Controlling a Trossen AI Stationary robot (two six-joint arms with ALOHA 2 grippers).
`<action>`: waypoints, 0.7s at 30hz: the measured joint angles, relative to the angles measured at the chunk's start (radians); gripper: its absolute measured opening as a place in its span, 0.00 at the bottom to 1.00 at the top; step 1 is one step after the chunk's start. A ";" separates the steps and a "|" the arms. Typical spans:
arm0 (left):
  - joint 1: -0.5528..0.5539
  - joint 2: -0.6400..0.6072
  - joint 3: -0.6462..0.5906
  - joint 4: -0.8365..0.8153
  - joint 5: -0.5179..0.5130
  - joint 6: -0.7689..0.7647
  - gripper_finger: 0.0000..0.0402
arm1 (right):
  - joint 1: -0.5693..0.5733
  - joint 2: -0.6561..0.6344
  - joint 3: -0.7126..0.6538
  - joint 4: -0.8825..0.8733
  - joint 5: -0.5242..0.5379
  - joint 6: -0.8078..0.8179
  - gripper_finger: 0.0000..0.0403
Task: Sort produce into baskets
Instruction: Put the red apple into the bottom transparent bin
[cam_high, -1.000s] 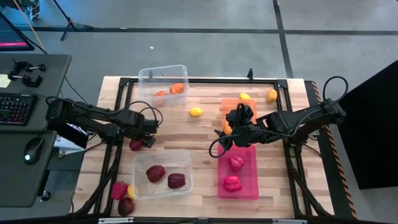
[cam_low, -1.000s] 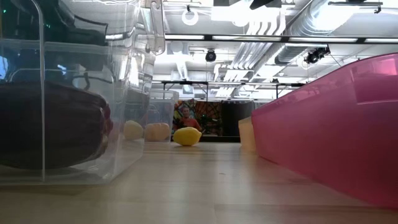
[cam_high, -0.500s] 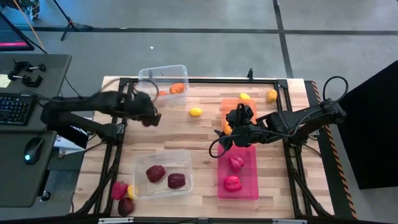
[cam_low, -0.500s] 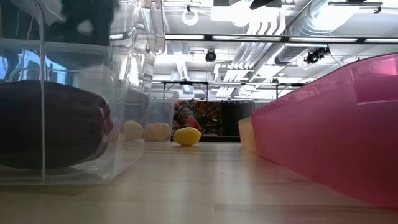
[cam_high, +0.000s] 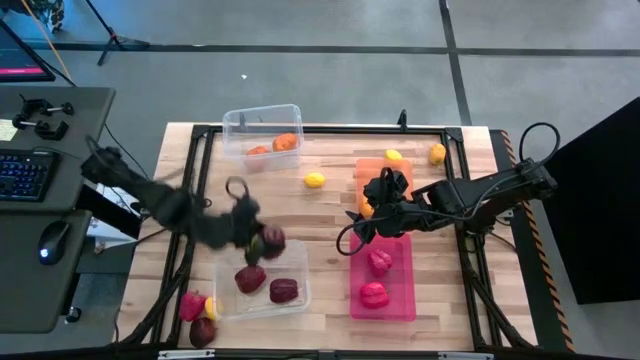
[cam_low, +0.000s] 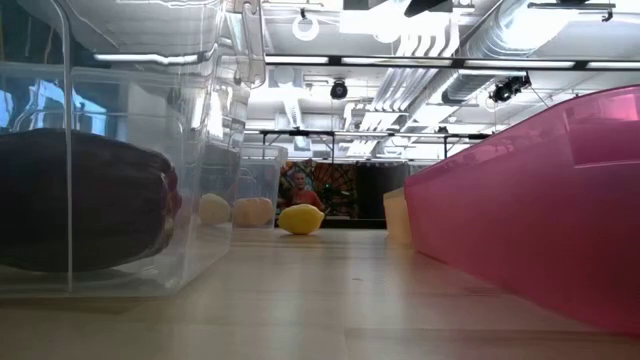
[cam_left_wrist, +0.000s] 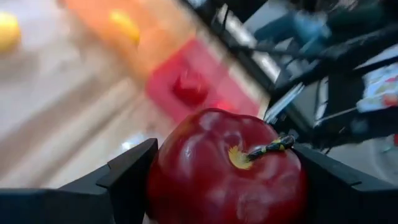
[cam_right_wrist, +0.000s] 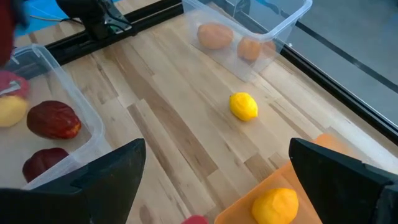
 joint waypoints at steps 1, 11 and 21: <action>-0.041 0.023 0.000 -0.015 -0.020 -0.038 0.73 | 0.000 0.000 0.000 0.000 0.000 0.000 0.96; -0.269 0.177 -0.001 -0.216 -0.032 -0.408 0.73 | 0.000 0.000 0.000 0.000 0.000 -0.011 0.96; -0.240 0.191 -0.001 -0.300 0.050 -0.470 0.80 | -0.010 0.000 0.000 0.000 0.000 -0.019 0.96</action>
